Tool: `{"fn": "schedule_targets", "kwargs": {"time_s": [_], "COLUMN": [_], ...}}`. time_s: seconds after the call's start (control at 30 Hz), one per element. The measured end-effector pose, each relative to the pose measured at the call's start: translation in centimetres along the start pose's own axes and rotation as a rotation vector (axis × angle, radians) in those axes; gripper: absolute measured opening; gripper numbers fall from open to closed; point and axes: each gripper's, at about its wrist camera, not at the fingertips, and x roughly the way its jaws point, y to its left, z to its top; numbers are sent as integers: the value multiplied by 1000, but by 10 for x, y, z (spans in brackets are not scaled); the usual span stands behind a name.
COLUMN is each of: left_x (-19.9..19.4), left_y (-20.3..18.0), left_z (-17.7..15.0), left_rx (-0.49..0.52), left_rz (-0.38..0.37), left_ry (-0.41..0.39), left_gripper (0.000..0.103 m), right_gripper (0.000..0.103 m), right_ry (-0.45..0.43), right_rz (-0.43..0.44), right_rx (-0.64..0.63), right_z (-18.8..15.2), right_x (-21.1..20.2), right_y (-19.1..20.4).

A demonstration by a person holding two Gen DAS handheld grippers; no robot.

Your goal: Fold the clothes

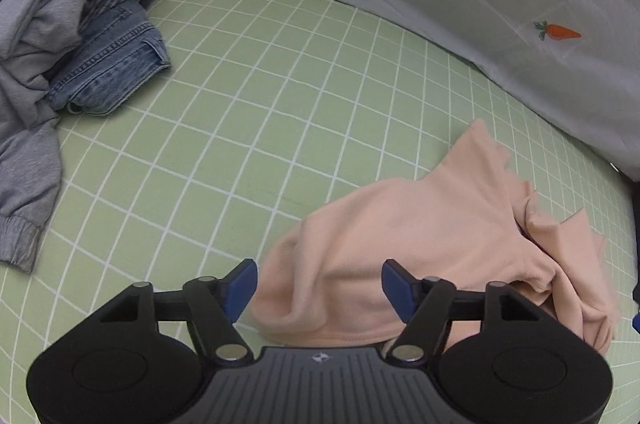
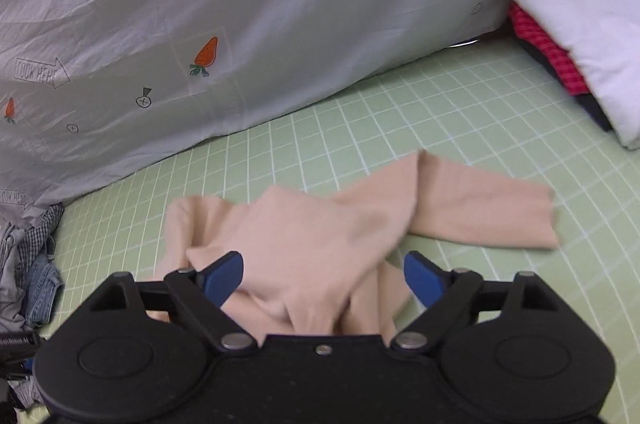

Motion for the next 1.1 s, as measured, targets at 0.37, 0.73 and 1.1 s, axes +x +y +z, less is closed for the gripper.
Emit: {"fn": "schedule_targets", "kwargs": {"time_s": [0.37, 0.73, 1.1], "left_x": [32, 9, 25], "left_y": [16, 31, -9], "left_z": [17, 130, 63], "left_rx": [-81, -28, 87], "left_rz": [-49, 140, 91], "left_ry": [61, -286, -135], "left_gripper": [8, 14, 86], "right_gripper": [13, 6, 103], "right_ry": [79, -349, -139], "right_rz": [73, -60, -159], "right_rx": [338, 210, -21], "right_z": [30, 147, 50], "right_x": [87, 55, 72], "right_y": [-59, -76, -42]}}
